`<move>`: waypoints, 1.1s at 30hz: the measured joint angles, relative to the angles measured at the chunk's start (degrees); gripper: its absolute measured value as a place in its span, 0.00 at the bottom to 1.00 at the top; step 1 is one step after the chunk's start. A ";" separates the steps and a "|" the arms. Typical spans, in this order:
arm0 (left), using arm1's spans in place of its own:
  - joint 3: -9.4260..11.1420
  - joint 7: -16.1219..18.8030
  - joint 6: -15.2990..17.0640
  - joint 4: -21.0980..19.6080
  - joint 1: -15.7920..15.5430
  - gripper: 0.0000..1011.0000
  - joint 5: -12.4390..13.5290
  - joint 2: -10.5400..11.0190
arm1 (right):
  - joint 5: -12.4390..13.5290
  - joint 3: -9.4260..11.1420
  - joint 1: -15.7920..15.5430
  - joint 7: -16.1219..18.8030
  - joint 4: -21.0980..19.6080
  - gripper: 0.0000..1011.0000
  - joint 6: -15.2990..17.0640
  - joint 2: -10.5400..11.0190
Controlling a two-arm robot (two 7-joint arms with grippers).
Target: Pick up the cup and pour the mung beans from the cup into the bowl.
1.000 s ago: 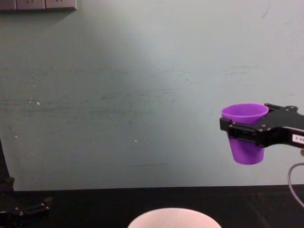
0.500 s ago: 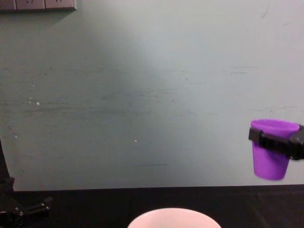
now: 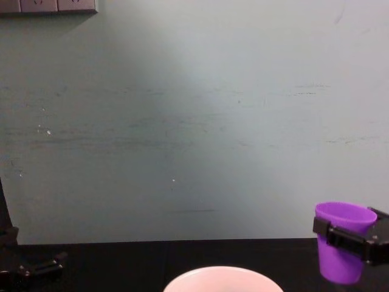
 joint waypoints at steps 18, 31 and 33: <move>0.00 0.00 0.00 0.00 0.00 0.99 0.00 0.00 | 0.10 -2.45 0.24 3.64 4.94 0.73 -2.68 -1.01; 0.00 0.00 0.00 0.00 0.00 0.99 0.00 0.00 | -3.23 -3.26 0.57 1.72 5.71 0.73 -4.32 -1.35; 0.00 0.00 0.00 0.00 0.00 0.99 0.00 0.00 | -3.74 -3.40 0.57 1.38 5.58 0.73 -3.99 -1.32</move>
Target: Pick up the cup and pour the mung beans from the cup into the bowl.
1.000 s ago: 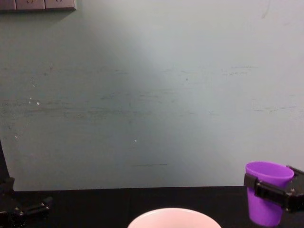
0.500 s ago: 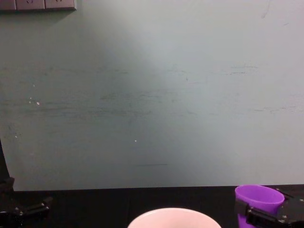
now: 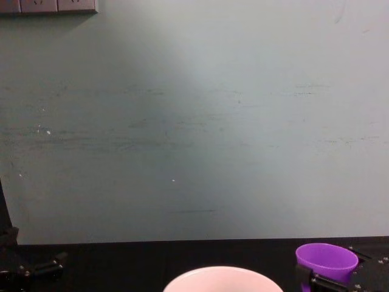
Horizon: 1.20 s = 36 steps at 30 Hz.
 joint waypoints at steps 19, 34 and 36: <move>0.00 0.00 0.00 0.00 0.00 0.99 0.00 0.00 | -0.22 -0.17 0.29 0.13 0.34 0.73 1.48 -0.13; 0.00 0.00 0.00 0.00 0.00 0.99 0.00 0.00 | 1.64 -0.18 0.71 1.96 1.14 0.73 2.10 -0.18; 0.00 0.00 0.00 0.00 0.00 0.99 0.00 0.00 | 1.73 -0.26 0.77 2.06 1.24 0.73 2.11 -0.14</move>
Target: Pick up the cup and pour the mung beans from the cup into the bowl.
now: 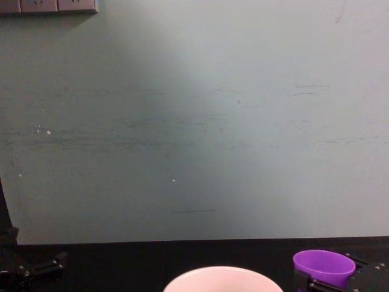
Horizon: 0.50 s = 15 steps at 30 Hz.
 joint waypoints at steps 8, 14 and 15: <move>0.00 0.00 0.00 0.00 0.00 0.99 0.00 0.00 | 0.22 -0.18 0.11 0.26 0.15 0.73 0.09 0.12; 0.00 0.00 0.00 0.00 0.00 0.99 0.00 0.00 | 0.19 -0.18 0.11 0.26 0.14 0.73 0.09 0.13; 0.00 0.00 0.00 0.00 0.00 0.99 0.00 0.00 | 0.18 -0.18 0.11 0.26 0.15 0.73 0.08 0.13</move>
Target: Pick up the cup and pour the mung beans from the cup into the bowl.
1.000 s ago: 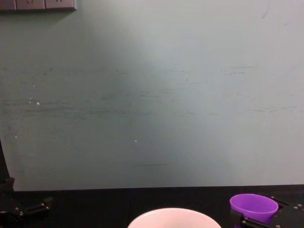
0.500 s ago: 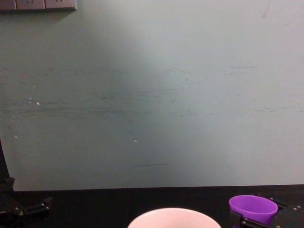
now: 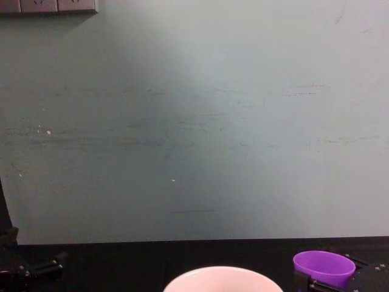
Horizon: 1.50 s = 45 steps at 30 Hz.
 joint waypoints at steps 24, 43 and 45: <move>0.00 0.00 0.00 0.00 0.00 0.99 0.00 0.00 | -0.08 0.02 -0.05 -0.04 -0.07 0.99 -0.06 0.00; 0.00 0.00 0.00 0.00 -0.01 0.99 0.00 0.00 | 2.39 3.63 -4.70 -6.75 -15.04 0.99 7.49 2.97; 0.00 0.00 0.00 0.00 0.00 0.99 0.00 0.00 | 2.27 4.56 -5.52 -9.59 -17.29 0.99 9.64 3.08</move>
